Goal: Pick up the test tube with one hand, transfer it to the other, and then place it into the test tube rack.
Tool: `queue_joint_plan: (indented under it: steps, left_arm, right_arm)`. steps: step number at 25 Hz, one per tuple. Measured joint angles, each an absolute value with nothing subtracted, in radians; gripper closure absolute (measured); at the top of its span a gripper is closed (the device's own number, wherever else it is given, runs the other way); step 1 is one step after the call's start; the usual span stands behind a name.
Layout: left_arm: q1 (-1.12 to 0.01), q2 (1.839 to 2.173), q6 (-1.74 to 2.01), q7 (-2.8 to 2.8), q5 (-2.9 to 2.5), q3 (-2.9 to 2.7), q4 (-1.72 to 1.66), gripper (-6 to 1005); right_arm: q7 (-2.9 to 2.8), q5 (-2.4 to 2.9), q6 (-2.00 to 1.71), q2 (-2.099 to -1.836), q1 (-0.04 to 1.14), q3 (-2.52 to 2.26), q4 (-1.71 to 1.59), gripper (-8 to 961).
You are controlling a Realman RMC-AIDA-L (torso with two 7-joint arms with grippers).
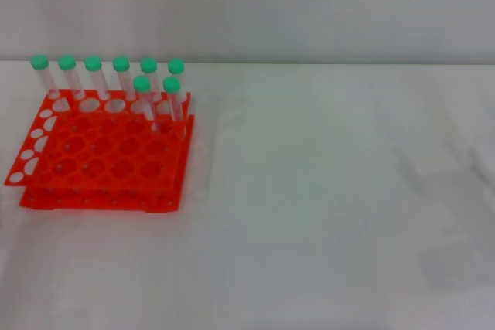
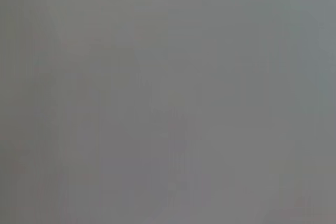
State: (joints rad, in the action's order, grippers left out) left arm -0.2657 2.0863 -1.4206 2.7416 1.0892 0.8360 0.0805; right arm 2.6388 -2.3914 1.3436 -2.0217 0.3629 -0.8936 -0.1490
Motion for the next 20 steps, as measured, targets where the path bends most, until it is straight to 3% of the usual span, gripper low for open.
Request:
queue_joint_plan:
  steps: [20]
  left_arm:
    - [-0.27, 2.088, -1.444, 2.741, 1.094, 0.836, 0.094, 382]
  right_arm:
    - [2.662, -2.404, 1.333, -2.022, 0.368, -0.893, -0.141, 97]
